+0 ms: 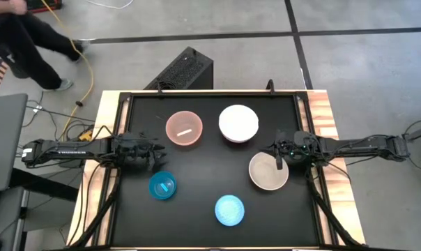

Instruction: Nest bowls inside each other

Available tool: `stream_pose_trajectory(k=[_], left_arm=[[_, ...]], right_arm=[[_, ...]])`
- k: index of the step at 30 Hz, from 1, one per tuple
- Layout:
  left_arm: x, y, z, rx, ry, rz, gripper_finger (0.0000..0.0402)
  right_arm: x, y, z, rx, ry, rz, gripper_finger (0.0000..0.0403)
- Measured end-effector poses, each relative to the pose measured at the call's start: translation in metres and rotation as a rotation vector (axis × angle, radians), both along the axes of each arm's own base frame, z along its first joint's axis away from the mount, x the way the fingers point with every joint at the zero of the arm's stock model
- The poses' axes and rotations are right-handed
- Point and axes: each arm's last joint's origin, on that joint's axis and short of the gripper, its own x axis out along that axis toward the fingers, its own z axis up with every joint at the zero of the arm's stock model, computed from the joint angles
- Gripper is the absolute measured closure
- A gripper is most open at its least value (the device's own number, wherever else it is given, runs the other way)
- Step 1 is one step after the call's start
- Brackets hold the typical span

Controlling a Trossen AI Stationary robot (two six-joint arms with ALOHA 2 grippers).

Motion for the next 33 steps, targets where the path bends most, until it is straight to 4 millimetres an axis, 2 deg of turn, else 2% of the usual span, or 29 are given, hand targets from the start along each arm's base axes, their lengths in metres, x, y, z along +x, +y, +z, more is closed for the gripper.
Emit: stream_pose_trajectory(k=[29, 31, 33], left_arm=[[0.0002, 0.0001, 0.0005, 0.0, -0.006, 0.001, 0.0237], [0.0003, 0.0001, 0.0005, -0.031, -0.013, 0.016, 0.0237], [0.0004, -0.0004, 0.0004, -0.134, -0.032, 0.046, 0.0237]], right_arm=[[0.0, 0.0, -0.0001, 0.0, 0.0, 0.0, 0.0398], [0.0, 0.0, -0.0001, 0.0, 0.001, 0.0, 0.0398], [0.0, 0.0, -0.0001, 0.0, 0.001, 0.0, 0.0398]])
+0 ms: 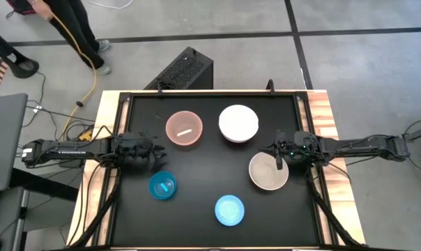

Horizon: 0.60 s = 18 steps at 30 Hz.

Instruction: Nest bowls inside each other

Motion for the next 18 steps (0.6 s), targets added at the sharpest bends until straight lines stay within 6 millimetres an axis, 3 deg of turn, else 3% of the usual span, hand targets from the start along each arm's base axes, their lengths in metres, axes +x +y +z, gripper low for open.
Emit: stream_pose_trajectory(k=[6, 9, 15, 18], left_arm=[[0.001, -0.0028, 0.0014, -0.491, -0.076, 0.123, 0.0237], [0.0026, -0.0037, 0.0048, -0.555, -0.119, 0.137, 0.0237], [0.0015, -0.0004, 0.0033, -0.62, -0.159, 0.326, 0.0237], [0.0022, 0.0, 0.0051, -0.576, -0.175, 0.313, 0.0237]], right_arm=[[0.0, 0.0, 0.0001, 0.0, 0.0, 0.001, 0.0398], [0.0, 0.0, 0.0, 0.0, 0.0, 0.001, 0.0398], [0.0, 0.0, 0.0001, 0.0, 0.0, 0.0, 0.0398], [0.0009, -0.0001, 0.0028, -0.004, -0.03, 0.0, 0.0398]])
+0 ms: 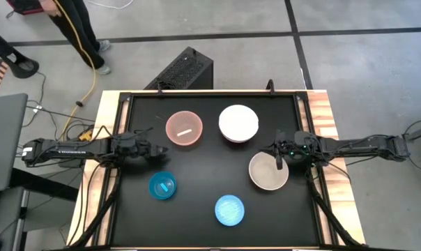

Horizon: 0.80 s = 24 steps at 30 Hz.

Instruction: Nest bowls inside each other

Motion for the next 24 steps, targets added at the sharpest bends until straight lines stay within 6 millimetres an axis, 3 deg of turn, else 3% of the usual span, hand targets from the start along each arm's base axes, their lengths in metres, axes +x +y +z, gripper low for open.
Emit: stream_pose_trajectory(k=[4, 6, 11, 14, 20, 24], left_arm=[[0.004, -0.001, 0.012, 0.093, -0.103, -0.067, 0.0237], [0.005, 0.0, 0.019, 0.138, -0.106, -0.074, 0.0237], [0.005, 0.005, 0.055, 0.336, 0.038, -0.073, 0.0237], [0.0, 0.012, 0.081, 0.474, 0.213, -0.028, 0.0237], [-0.011, 0.027, 0.117, 0.667, 0.554, 0.112, 0.0237], [-0.01, 0.039, 0.122, 0.663, 0.654, 0.183, 0.0237]], right_arm=[[0.003, 0.0, 0.014, 0.055, -0.119, -0.015, 0.0398], [0.006, -0.001, 0.03, 0.05, -0.209, -0.012, 0.0398], [0.017, -0.002, 0.074, 0.025, -0.289, -0.006, 0.0398], [0.031, -0.005, 0.097, -0.029, -0.238, -0.026, 0.0398], [0.089, -0.02, 0.142, -0.126, -0.154, -0.075, 0.0398], [0.145, -0.037, 0.15, -0.131, -0.059, -0.115, 0.0398]])
